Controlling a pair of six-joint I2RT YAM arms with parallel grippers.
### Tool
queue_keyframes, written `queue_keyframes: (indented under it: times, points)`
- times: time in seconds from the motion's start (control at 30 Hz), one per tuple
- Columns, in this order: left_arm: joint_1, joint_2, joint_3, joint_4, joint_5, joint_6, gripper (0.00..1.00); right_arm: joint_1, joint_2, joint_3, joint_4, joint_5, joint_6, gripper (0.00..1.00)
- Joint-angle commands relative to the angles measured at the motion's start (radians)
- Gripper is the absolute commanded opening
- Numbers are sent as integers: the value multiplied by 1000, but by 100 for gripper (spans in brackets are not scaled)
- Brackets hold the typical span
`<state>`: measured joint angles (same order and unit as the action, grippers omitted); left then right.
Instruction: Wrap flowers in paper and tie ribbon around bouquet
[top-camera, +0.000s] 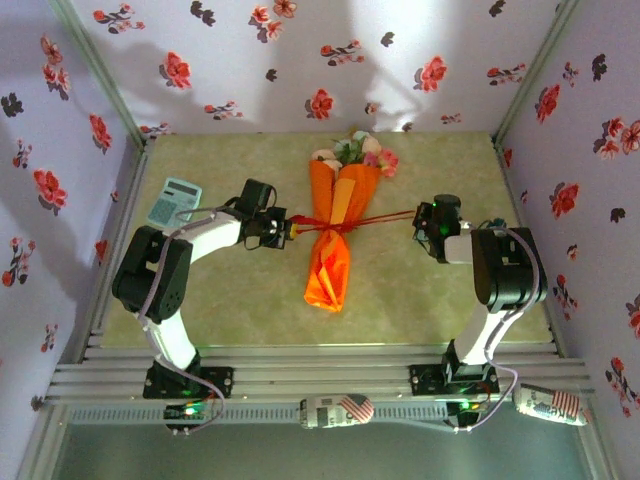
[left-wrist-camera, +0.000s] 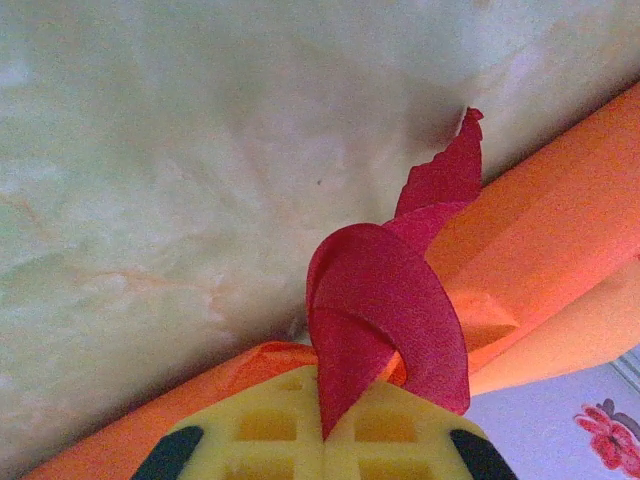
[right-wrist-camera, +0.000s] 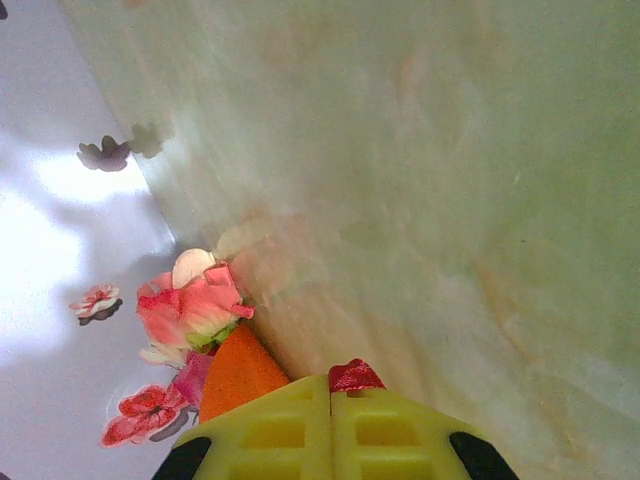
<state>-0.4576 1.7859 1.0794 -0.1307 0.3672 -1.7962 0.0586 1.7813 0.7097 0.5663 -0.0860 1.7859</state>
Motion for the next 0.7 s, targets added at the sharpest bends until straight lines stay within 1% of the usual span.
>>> queue_keyframes:
  times: [0.0, 0.27, 0.37, 0.4, 0.43, 0.47, 0.5, 0.53, 0.57, 0.6, 0.67]
  points:
    - [30, -25, -11, -49, -52, -7, 0, -40, 15, 9, -18, 117, -25, 0]
    - [30, -19, -1, -52, -50, -6, 0, -48, 14, -5, -5, 106, -28, 0]
    - [30, -10, 18, -56, -43, 7, 0, -49, 20, 28, -8, 61, -64, 0]
    - [28, -8, 29, -60, -39, 17, 9, -49, 15, 52, -40, 38, -87, 3]
    - [27, -5, 52, -87, -34, 36, 25, -47, 2, 96, -108, 13, -117, 20]
    - [28, -6, 86, -144, -33, 66, 37, -42, -16, 134, -200, -6, -148, 38]
    - [26, -10, 117, -196, -38, 93, 46, -37, -34, 169, -291, -17, -181, 48]
    - [25, -19, 153, -254, -50, 124, 55, -31, -58, 203, -383, -21, -217, 54]
    - [23, -31, 187, -310, -65, 154, 62, -23, -84, 226, -449, -17, -249, 60]
    - [23, -41, 215, -357, -80, 178, 67, -20, -109, 244, -510, -10, -272, 64]
    - [21, -68, 267, -447, -111, 227, 74, -13, -166, 284, -641, 15, -325, 69]
